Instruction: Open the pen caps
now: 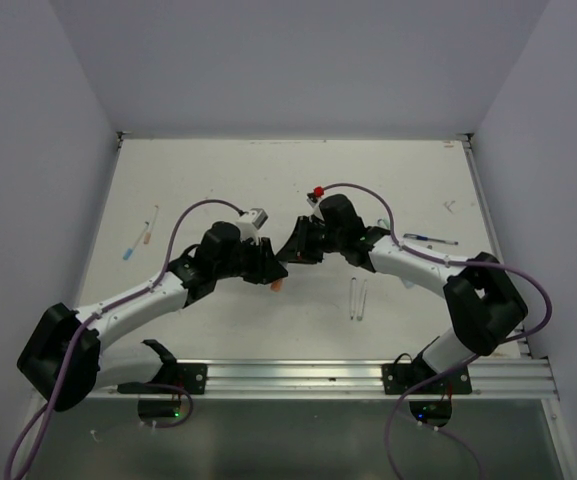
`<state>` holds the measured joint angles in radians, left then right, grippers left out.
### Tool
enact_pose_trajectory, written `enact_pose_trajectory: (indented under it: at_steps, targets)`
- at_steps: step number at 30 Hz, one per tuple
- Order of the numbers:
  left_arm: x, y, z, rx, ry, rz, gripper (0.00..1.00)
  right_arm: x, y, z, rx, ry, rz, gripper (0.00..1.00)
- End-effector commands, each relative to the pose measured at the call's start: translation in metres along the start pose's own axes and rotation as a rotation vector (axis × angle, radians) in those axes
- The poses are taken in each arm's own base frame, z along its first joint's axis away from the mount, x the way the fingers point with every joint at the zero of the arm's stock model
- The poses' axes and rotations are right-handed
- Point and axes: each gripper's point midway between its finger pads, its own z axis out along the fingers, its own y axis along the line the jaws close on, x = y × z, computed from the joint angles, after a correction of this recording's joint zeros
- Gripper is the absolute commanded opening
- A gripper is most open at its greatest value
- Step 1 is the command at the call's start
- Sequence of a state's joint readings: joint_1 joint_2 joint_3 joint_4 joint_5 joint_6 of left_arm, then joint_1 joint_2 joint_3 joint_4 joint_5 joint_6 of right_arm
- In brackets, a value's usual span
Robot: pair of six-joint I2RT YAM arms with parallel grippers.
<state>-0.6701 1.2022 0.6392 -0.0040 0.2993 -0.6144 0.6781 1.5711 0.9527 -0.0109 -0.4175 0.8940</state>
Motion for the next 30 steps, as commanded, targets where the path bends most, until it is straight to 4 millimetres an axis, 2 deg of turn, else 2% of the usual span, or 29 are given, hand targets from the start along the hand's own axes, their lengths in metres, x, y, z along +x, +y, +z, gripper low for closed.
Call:
enact_pose_trajectory:
  at_steps: [1, 3, 7, 13, 14, 16, 17, 20, 21, 23, 24, 25, 28, 29, 30]
  targets:
    - [-0.01, -0.014, -0.004, 0.055, -0.049, 0.038, 0.42, -0.013, 0.017, -0.009, -0.032, -0.06, -0.048, 0.0]
    - [0.002, -0.007, -0.003, 0.046, -0.029, 0.025, 0.43, -0.015, 0.022, -0.013, -0.04, -0.074, -0.056, 0.0]
    - [0.009, -0.007, -0.004, 0.061, -0.03, 0.015, 0.43, -0.017, 0.025, -0.014, -0.047, -0.078, -0.06, 0.0]
    - [0.013, -0.005, -0.004, 0.053, -0.025, 0.015, 0.35, -0.014, 0.024, -0.015, -0.05, -0.074, -0.053, 0.0]
    - [0.014, -0.005, -0.003, 0.052, -0.024, 0.013, 0.25, -0.015, 0.026, -0.017, -0.055, -0.078, -0.054, 0.0]
    - [0.013, -0.008, -0.002, 0.069, -0.022, 0.017, 0.13, -0.015, 0.025, -0.018, -0.051, -0.082, -0.053, 0.0]
    - [0.013, -0.009, -0.001, 0.073, -0.02, 0.011, 0.0, -0.016, 0.025, -0.019, -0.051, -0.084, -0.055, 0.0]
    - [0.017, -0.011, 0.001, 0.081, -0.006, -0.001, 0.0, -0.025, 0.022, -0.021, -0.015, -0.124, -0.067, 0.0]
    - [0.023, -0.012, 0.002, 0.083, 0.004, -0.001, 0.0, -0.033, 0.026, -0.023, -0.009, -0.147, -0.076, 0.0]
    - [0.029, -0.013, 0.003, 0.08, 0.011, -0.01, 0.0, -0.05, 0.016, -0.027, 0.065, -0.197, -0.087, 0.0]
    - [0.039, -0.011, 0.004, 0.06, 0.016, -0.006, 0.0, -0.058, 0.011, -0.028, 0.105, -0.213, -0.082, 0.0]
    - [0.043, -0.011, 0.005, 0.045, 0.013, -0.01, 0.0, -0.078, 0.006, -0.036, 0.16, -0.263, -0.081, 0.0]
    - [0.067, -0.008, 0.008, -0.078, 0.012, 0.03, 0.0, -0.114, -0.011, -0.049, 0.258, -0.316, -0.046, 0.0]
    - [0.084, -0.02, 0.008, -0.074, 0.034, 0.067, 0.0, -0.126, -0.018, -0.055, 0.305, -0.35, -0.048, 0.0]
    - [0.087, -0.013, 0.007, -0.134, 0.01, 0.079, 0.0, -0.135, -0.019, -0.059, 0.343, -0.358, -0.049, 0.0]
